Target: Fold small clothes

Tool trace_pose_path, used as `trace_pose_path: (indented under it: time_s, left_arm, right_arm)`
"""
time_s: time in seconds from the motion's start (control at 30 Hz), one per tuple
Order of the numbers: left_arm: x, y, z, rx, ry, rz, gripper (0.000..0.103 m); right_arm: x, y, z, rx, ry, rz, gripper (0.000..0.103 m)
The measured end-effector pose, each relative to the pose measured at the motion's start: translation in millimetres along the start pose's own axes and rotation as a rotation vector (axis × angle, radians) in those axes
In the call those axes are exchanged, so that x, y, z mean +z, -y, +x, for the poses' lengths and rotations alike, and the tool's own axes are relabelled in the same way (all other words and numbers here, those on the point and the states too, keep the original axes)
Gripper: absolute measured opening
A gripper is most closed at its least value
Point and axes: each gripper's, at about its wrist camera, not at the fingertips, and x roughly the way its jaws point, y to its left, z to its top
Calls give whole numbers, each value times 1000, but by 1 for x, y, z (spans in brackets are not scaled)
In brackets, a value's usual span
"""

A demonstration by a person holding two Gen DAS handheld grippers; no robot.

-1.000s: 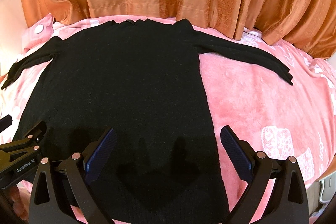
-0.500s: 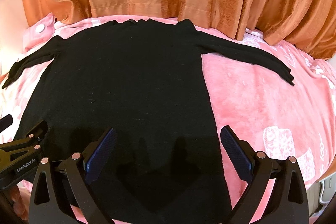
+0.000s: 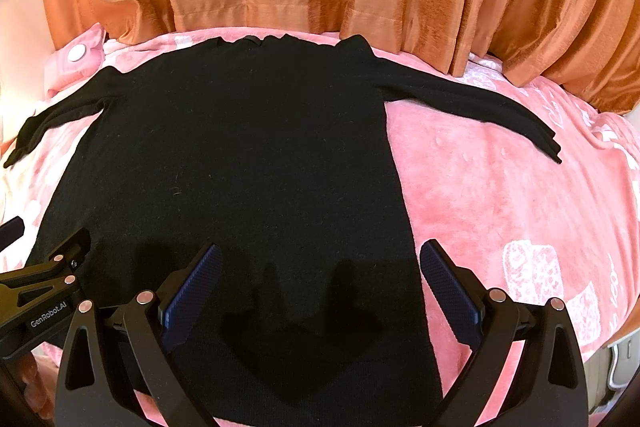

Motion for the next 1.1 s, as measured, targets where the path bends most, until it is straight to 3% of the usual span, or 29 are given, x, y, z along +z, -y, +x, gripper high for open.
trace_pose_path:
  time_s: [0.93, 1.1]
  left_arm:
    - [2, 0, -1, -5, 0, -2, 98]
    - [26, -1, 1, -38, -16, -15, 98]
  right_arm:
    - [0, -5, 1, 6, -2, 4, 98]
    - [11, 6, 4, 36, -7, 15, 98]
